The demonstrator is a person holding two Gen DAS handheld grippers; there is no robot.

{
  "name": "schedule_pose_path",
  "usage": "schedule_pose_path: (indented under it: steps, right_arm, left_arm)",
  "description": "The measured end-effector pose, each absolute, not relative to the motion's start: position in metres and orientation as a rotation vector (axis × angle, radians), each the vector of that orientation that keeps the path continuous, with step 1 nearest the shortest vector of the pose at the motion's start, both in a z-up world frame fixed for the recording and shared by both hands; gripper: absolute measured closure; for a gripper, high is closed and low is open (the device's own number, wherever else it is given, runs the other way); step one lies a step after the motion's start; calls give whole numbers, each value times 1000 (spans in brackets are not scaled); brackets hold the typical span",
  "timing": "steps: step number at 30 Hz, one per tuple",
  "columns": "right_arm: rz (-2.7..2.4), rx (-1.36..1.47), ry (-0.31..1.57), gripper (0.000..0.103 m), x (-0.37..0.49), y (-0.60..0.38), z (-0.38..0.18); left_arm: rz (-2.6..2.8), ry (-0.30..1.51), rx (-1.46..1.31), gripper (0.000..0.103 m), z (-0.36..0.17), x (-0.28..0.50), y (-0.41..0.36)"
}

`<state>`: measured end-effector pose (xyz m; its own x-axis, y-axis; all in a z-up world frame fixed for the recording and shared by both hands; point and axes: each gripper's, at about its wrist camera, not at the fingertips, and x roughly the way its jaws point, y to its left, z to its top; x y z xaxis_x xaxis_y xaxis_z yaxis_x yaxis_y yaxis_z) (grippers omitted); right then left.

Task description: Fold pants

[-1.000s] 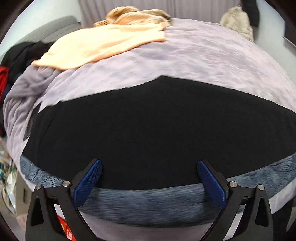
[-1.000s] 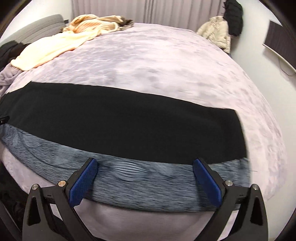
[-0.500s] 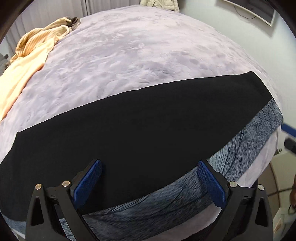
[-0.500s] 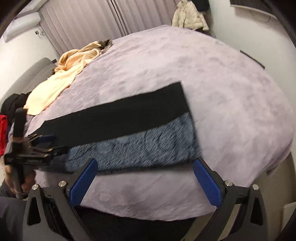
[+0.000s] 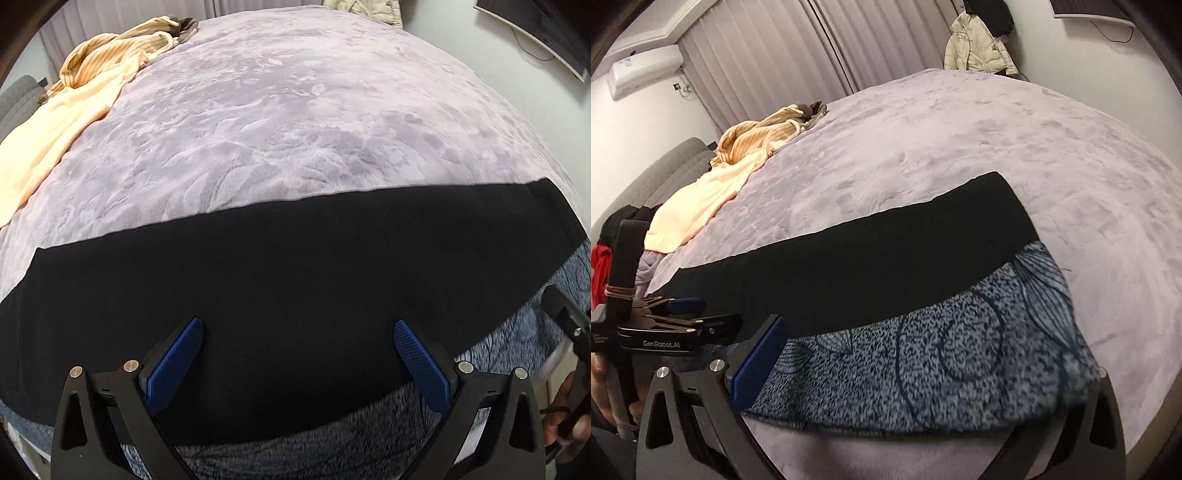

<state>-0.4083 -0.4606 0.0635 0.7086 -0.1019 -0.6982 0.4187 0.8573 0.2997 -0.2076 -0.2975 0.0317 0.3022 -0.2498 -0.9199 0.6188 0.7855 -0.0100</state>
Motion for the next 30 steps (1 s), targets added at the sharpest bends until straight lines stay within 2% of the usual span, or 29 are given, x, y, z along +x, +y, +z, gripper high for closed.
schedule_pose_path:
  steps: [5, 20, 22, 23, 24, 26, 28, 30]
  right_arm:
    - [-346, 392, 779, 0, -396, -451, 57]
    - [-453, 330, 854, 0, -381, -440, 56]
    - [-437, 362, 860, 7, -381, -442, 60]
    - [-419, 383, 861, 26, -381, -443, 64]
    - [-390, 417, 861, 41, -382, -444, 67]
    - [-383, 446, 846, 48, -385, -447, 72]
    - [-383, 461, 830, 47, -387, -449, 70]
    - [-340, 572, 808, 26, -387, -460, 57]
  left_arm:
    - [-515, 1147, 375, 0, 31, -173, -305]
    - [-473, 1076, 376, 0, 19, -182, -305]
    - [-478, 1070, 373, 0, 19, -181, -304]
    - [-479, 1068, 372, 0, 19, -181, -305]
    - [-479, 1063, 371, 0, 19, -184, -305]
    - [-477, 1051, 366, 0, 23, -201, -308]
    - [-475, 1040, 366, 0, 22, -202, -308]
    - [-474, 1033, 366, 0, 22, -204, -308]
